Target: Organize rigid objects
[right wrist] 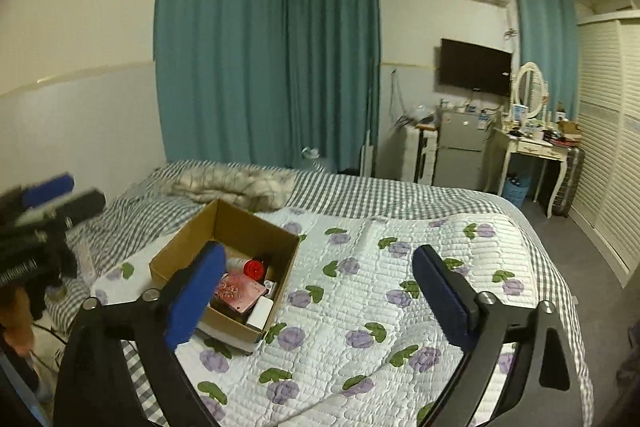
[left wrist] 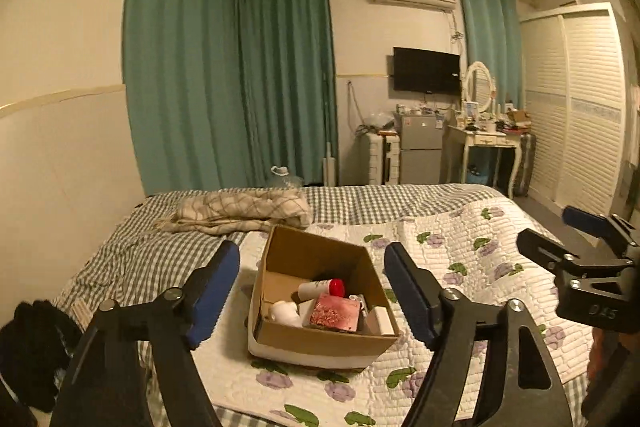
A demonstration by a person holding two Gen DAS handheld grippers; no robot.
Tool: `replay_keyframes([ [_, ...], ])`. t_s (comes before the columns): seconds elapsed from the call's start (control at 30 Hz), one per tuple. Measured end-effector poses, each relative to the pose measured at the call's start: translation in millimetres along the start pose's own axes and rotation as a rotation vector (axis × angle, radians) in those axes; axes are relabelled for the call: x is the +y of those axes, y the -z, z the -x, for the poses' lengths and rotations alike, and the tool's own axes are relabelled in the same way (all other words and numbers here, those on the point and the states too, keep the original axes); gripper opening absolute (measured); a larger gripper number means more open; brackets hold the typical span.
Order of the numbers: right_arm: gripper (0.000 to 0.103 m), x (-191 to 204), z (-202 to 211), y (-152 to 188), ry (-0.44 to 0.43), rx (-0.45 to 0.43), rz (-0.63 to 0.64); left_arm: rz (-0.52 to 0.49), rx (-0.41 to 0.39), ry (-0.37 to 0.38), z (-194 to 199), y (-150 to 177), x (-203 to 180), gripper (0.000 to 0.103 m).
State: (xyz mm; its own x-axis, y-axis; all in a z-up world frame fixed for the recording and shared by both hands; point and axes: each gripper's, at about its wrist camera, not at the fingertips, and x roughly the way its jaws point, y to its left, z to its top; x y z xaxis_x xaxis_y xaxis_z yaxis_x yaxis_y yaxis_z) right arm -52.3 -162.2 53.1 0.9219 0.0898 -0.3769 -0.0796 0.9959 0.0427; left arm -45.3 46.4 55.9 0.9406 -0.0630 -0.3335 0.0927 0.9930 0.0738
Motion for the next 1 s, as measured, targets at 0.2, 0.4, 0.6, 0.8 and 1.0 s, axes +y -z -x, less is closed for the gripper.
replay_keyframes([
  [0.2,0.103,5,-7,22,-0.005,0.016,-0.013,0.026,-0.044,-0.083,-1,24,-5,0.084],
  [0.4,0.103,8,-6,31,0.027,-0.01,-0.008,-0.009,-0.01,-0.077,-3,35,-12,0.085],
  [0.6,0.103,3,-3,32,0.056,-0.024,-0.031,-0.003,-0.017,-0.072,3,35,-14,0.086],
  [0.8,0.103,4,-2,32,0.074,-0.029,-0.03,-0.011,-0.02,-0.071,7,36,-14,0.086],
  [1.0,0.103,6,-3,34,0.081,-0.02,-0.014,0.022,-0.007,-0.074,4,38,-9,0.086],
])
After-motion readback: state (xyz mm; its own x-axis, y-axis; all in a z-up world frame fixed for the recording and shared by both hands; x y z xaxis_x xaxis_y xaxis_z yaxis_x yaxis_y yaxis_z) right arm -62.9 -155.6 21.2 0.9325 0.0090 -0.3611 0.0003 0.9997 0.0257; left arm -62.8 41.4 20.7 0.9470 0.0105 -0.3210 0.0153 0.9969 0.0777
